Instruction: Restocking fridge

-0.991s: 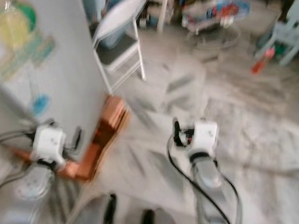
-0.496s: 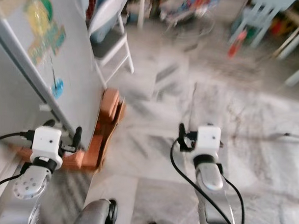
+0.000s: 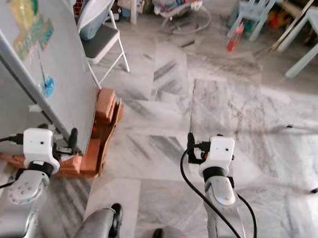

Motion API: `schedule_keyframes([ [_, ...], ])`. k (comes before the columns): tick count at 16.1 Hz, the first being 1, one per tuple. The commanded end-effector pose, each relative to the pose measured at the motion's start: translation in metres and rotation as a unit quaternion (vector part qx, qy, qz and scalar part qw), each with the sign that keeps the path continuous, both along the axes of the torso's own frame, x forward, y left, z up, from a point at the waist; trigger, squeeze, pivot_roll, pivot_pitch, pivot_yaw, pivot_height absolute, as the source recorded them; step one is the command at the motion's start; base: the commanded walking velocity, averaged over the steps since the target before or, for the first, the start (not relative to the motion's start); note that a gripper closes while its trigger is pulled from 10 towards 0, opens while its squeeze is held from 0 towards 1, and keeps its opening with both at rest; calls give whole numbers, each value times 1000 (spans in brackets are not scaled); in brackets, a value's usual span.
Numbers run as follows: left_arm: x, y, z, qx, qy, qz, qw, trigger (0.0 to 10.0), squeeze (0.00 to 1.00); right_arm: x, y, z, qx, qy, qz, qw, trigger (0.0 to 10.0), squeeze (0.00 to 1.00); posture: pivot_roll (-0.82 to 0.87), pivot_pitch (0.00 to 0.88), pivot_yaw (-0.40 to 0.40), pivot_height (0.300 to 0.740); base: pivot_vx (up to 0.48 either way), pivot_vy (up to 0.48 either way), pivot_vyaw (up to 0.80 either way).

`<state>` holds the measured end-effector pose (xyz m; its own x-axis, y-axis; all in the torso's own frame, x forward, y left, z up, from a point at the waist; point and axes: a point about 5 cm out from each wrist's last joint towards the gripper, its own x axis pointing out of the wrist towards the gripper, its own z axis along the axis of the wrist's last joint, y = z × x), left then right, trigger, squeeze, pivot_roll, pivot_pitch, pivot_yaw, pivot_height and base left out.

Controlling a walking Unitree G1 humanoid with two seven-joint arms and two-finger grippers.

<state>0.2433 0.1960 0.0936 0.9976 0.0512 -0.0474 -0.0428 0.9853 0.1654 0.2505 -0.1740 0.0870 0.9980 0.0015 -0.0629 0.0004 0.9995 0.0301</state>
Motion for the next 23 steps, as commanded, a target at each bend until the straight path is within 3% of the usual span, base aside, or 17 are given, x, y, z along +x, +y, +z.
schedule_keyframes([
  [1, 2, -1, 1, 1, -2, -10, 1000, 10000, 0, 0, 0, 8, -1, -20, 7, 1000, 10000, 0, 154, 166, -76, 740, 285, 266, 0],
  [4, 6, -4, 0, -3, 0, -11, 1000, 10000, 0, 4, 0, 10, -42, -22, -1, 999, 10000, 0, 147, 165, -72, 740, 286, 261, 0],
  [6, 6, -7, 0, -8, 0, -15, 1000, 10000, 0, 2, 2, 10, -16, -24, -3, 1000, 10000, 0, 144, 166, -71, 740, 246, 313, 0],
  [11, 0, -10, -3, -12, 0, -7, 1000, 10000, 0, -4, 10, 7, -17, -21, 29, 999, 10000, 0, 146, 172, -72, 740, 0, 263, 0],
  [14, -3, -1, -7, -28, 6, 49, 998, 10000, 0, -5, 8, 8, -28, -27, 32, 999, 10000, 0, 147, 174, -76, 740, 0, 0, 0],
  [16, -4, 6, -10, -16, 11, 71, 997, 10000, 0, -5, 3, 12, -41, -41, 28, 998, 10000, 0, 147, 170, -67, 740, 0, 0, 0],
  [19, -1, 9, -5, 2, 2, 67, 998, 10000, 0, 0, -2, 16, -66, -58, 26, 996, 10000, 0, 169, 134, -30, 740, 0, 0, 0],
  [21, 8, -3, 9, -54, -43, 21, 997, 10000, 0, 3, -2, 25, -69, -91, 1, 993, 10000, 0, 159, 73, -28, 740, 0, 0, 769],
  [23, 11, -7, 9, -77, -46, 9, 996, 10000, 0, 0, -3, 28, -60, -101, -10, 993, 10000, 0, 139, 72, -36, 740, 0, 0, 378],
])
